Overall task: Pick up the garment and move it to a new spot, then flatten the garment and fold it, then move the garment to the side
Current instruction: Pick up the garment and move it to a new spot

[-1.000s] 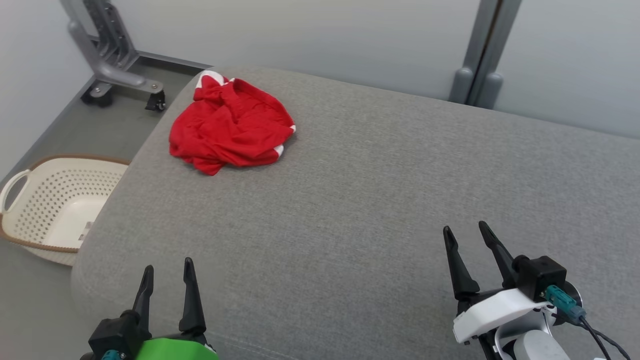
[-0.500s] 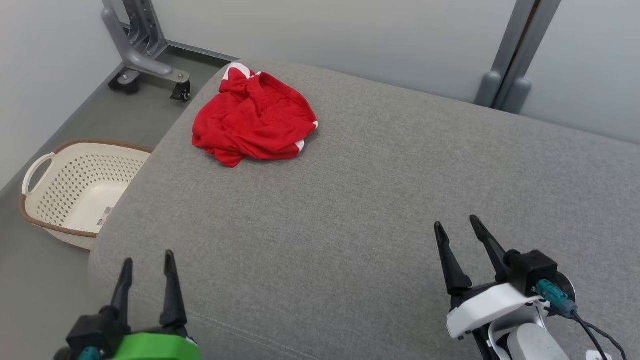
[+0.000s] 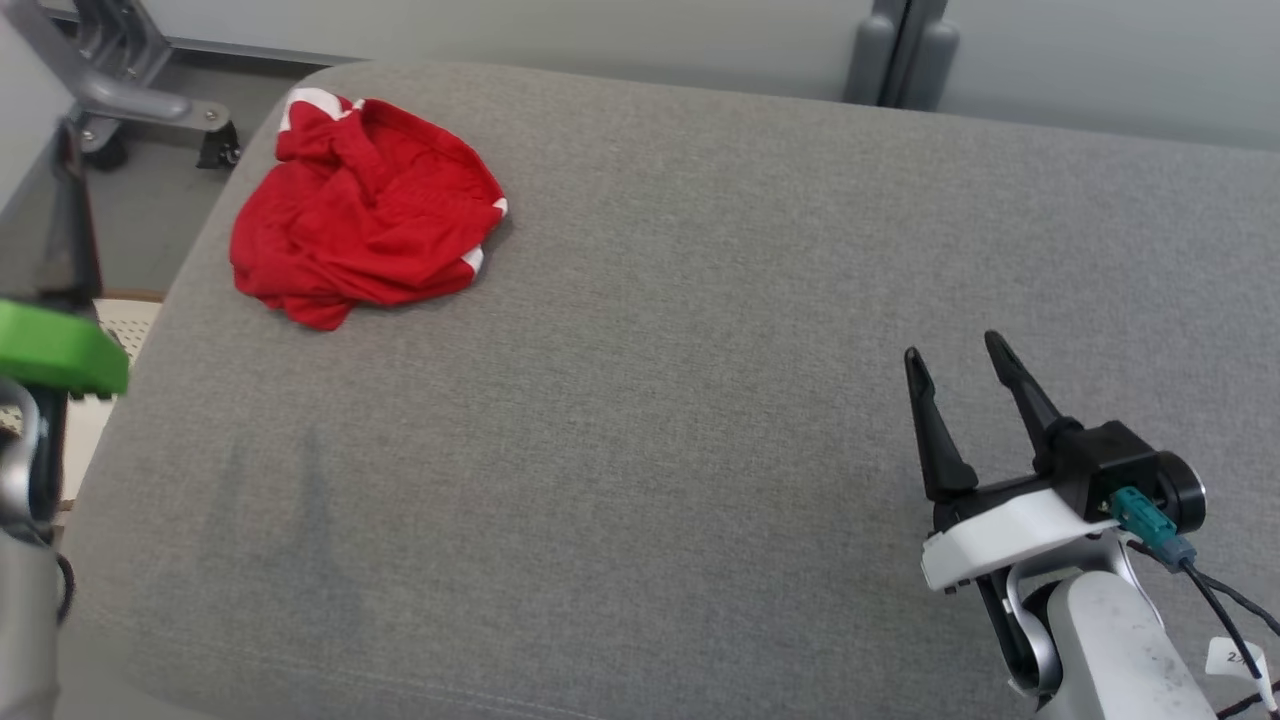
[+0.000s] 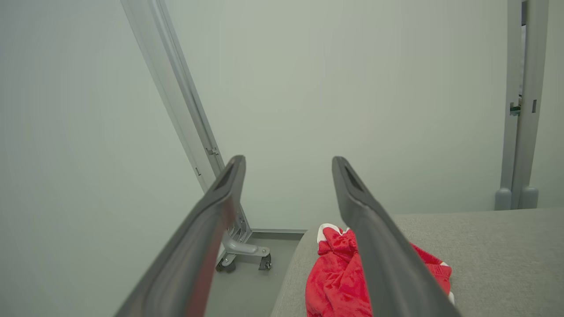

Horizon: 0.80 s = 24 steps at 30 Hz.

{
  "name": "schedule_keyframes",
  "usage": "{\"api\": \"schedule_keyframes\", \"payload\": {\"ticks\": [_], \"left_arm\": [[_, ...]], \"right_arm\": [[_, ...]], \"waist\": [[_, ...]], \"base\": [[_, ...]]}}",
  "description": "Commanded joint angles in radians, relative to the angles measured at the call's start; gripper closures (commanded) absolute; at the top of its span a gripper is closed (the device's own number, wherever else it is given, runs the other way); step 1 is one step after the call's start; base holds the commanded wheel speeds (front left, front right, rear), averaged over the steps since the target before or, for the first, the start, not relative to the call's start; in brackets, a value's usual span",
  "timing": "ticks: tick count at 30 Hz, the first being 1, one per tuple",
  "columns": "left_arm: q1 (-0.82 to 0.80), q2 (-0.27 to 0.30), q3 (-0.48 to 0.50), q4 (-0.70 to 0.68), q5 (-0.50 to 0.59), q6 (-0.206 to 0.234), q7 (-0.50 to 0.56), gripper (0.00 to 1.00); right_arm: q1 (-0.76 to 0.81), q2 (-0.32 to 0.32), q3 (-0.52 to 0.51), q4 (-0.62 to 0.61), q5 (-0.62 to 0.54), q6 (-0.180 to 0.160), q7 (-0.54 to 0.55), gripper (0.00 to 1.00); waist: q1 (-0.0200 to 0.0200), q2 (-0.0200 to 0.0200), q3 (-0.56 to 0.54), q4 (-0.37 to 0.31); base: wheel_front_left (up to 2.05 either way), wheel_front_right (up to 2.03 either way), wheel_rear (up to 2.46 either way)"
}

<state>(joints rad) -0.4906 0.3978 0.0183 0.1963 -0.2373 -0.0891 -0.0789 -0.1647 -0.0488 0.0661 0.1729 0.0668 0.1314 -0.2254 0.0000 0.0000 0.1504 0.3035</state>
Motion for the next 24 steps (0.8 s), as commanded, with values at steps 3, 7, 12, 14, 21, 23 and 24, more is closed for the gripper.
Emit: {"api": "schedule_keyframes", "payload": {"ticks": [3,7,12,14,21,23,24], "left_arm": [[-0.152,0.026,0.005,0.086,-0.050,-0.016,0.064,0.00],[-0.282,0.049,-0.019,0.213,-0.080,-0.028,0.131,0.00],[-0.371,0.073,-0.124,0.351,-0.090,-0.039,0.203,0.00],[-0.393,0.066,-0.160,0.399,-0.117,-0.041,0.228,0.00],[-0.428,0.063,-0.292,0.521,-0.234,-0.041,0.290,0.00],[-0.438,0.076,-0.314,0.549,-0.246,-0.041,0.293,0.00],[-0.442,0.080,-0.324,0.561,-0.251,-0.041,0.297,0.00]], "right_arm": [[-0.035,-0.004,-0.017,-0.062,-0.032,-0.002,0.025,0.00],[-0.054,-0.003,-0.039,-0.151,-0.061,-0.002,0.054,0.00],[-0.047,-0.003,-0.066,-0.233,-0.078,-0.002,0.082,0.00],[-0.041,-0.003,-0.072,-0.253,-0.082,-0.002,0.088,0.00],[-0.041,-0.003,-0.085,-0.297,-0.082,-0.002,0.093,0.00],[-0.045,-0.003,-0.089,-0.304,-0.082,-0.002,0.095,0.00],[-0.047,-0.003,-0.091,-0.306,-0.082,-0.002,0.096,0.00]], "waist": [[0.0000,0.0000,0.157,-0.124],[0.0000,0.0000,0.258,-0.169],[0.0000,0.0000,0.357,-0.202],[0.0000,0.0000,0.388,-0.208],[0.0000,0.0000,0.449,-0.210],[0.0000,0.0000,0.455,-0.208],[0.0000,0.0000,0.456,-0.207]], "base": [[0.00,0.00,0.00],[0.00,0.00,0.00],[0.00,0.00,0.00],[0.00,0.00,0.00],[0.00,0.00,0.00],[0.00,0.00,0.00],[0.00,0.00,0.00]]}}
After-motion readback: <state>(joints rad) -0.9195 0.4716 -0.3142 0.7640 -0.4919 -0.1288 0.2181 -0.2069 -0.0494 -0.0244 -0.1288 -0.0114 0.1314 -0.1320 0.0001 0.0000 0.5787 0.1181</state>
